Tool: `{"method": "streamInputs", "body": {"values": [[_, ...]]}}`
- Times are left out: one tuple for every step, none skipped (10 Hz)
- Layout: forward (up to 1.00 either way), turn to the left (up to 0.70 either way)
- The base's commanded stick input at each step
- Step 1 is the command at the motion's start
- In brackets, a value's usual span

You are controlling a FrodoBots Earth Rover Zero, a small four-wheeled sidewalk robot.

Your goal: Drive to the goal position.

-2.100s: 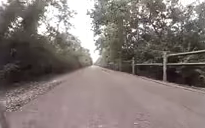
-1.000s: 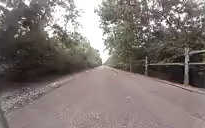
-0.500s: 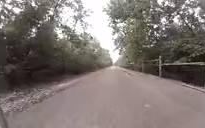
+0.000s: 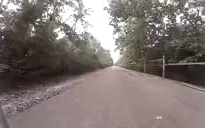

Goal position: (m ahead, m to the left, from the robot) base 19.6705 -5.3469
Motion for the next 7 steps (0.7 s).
{"method": "streamInputs", "body": {"values": [[0.7,0.0],[0.7,0.0],[0.7,0.0],[0.7,0.0],[0.7,0.0],[0.7,0.0],[0.7,0.0]]}}
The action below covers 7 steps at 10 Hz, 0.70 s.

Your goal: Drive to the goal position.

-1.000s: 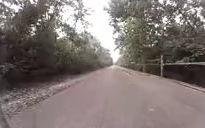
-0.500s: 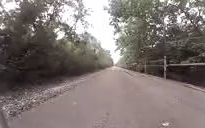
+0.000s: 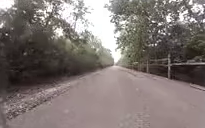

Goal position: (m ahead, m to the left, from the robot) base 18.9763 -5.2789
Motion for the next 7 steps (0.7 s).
{"method": "streamInputs", "body": {"values": [[0.7,0.0],[0.7,0.0],[0.7,0.0],[0.7,0.0],[0.7,0.0],[0.7,0.0],[0.7,-0.02]]}}
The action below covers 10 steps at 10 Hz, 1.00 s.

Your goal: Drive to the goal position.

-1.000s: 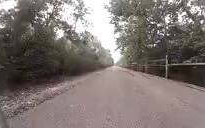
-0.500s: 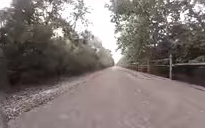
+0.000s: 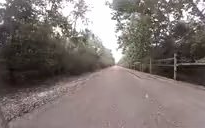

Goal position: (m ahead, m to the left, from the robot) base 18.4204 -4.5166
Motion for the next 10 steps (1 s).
{"method": "streamInputs", "body": {"values": [[0.7,-0.07],[0.7,-0.17],[0.7,-0.25],[0.7,-0.28],[0.7,-0.29],[0.7,-0.28],[0.7,-0.29],[0.7,-0.08],[0.7,0.0],[0.7,0.0]]}}
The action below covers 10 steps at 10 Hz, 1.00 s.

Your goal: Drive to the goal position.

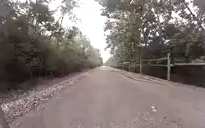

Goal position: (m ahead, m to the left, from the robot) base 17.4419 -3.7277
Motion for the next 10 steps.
{"method": "streamInputs", "body": {"values": [[0.7,0.0],[0.7,0.0],[0.7,0.0],[0.7,0.0],[0.7,0.0],[0.7,0.0],[0.7,0.0],[0.7,0.0],[0.7,0.0],[0.7,0.0]]}}
